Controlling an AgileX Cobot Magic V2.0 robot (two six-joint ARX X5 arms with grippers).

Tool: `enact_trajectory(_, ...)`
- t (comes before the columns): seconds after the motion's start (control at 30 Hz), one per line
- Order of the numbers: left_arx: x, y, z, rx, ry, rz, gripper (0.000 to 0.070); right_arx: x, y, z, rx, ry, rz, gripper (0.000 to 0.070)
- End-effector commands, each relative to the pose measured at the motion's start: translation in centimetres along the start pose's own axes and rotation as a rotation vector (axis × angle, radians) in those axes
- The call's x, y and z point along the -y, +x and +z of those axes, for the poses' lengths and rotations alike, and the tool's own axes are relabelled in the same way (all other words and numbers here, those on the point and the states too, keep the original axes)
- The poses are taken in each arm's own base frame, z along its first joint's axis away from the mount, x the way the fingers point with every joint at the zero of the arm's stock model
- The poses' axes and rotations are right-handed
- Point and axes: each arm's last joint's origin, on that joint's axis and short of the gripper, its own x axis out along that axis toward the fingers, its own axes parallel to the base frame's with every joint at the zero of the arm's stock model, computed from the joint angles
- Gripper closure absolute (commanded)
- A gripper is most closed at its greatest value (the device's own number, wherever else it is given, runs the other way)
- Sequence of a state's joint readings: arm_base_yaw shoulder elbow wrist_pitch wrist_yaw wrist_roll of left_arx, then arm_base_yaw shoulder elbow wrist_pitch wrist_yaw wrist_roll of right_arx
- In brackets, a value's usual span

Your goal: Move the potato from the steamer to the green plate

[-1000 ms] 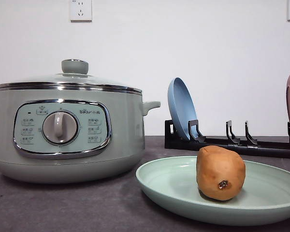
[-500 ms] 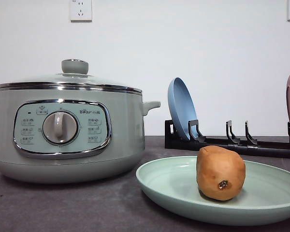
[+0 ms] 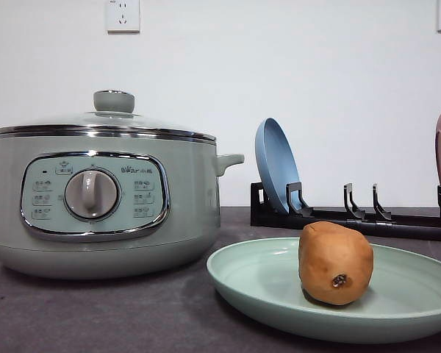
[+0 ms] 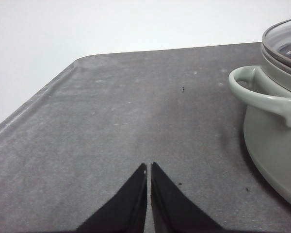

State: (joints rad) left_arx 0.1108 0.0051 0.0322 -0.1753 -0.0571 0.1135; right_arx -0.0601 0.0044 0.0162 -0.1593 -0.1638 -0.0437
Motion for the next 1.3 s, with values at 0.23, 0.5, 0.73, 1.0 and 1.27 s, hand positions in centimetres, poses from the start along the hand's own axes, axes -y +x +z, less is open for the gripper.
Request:
enact_trajectory(0.23,0.03,0.19,-0.51,-0.004,-0.003,0.008,0.0696,0.02,0.04,-0.14,-0.002,0.014,-0.002,0.0700)
enact_trajectory(0.5,0.03,0.19,-0.51,-0.004,-0.003,0.008,0.0696,0.02,0.04,-0.14,-0.002,0.014,-0.002,0.0700)
enact_trajectory(0.73,0.03,0.19,-0.51,-0.004,-0.003,0.008,0.0696,0.02,0.04,-0.14,-0.002,0.014,-0.002,0.0700)
enact_trajectory(1.0,0.03,0.19,-0.51,-0.004,-0.003,0.008,0.0696,0.02,0.04,-0.14,-0.002,0.014,-0.002,0.0700)
enact_trajectory(1.27,0.03,0.19,-0.51,-0.004,-0.003,0.008,0.0696,0.02,0.04,-0.14,-0.002,0.014,-0.002,0.0700)
